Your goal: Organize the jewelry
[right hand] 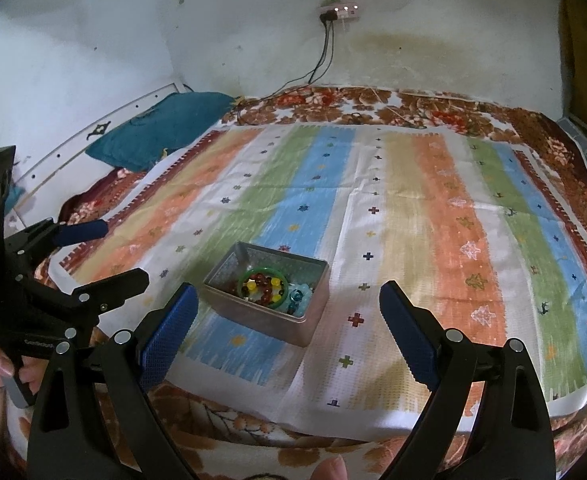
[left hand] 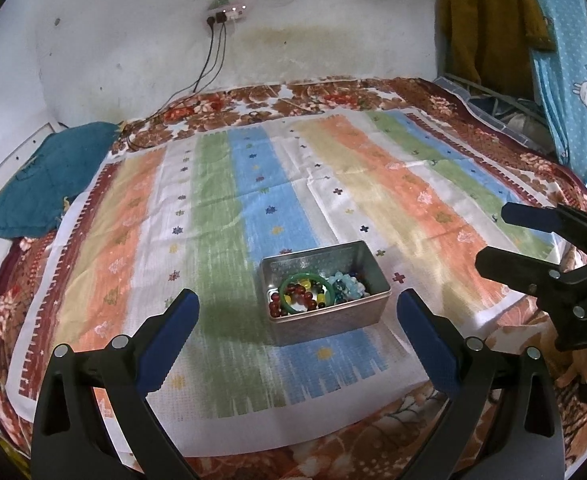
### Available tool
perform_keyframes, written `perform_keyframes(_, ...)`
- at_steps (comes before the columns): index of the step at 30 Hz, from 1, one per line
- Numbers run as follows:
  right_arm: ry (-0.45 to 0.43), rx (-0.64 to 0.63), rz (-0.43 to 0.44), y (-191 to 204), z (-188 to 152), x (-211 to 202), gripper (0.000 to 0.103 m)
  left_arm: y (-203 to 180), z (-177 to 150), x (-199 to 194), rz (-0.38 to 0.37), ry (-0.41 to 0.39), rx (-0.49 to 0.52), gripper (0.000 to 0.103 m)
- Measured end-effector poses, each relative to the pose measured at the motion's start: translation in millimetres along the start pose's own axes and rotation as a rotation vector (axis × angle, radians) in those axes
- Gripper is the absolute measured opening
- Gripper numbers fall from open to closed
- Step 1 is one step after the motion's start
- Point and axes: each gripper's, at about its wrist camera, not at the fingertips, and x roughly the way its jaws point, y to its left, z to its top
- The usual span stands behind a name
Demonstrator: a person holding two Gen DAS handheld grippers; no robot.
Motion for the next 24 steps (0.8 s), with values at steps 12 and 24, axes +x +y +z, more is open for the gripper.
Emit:
perform_keyframes(12, 0.009, -0.028, -0.004, 6.3, 0.0, 0.3, 0.093, -2.5, 0.2, 2.6, -0.001, 0.007, 0.007, 0.097)
perform_keyframes(24, -0.022, -0.013, -0.009, 5.0, -0.5, -3.2, 0.093, -3.4, -0.9, 2.2, 0.002, 0.01, 0.003, 0.097)
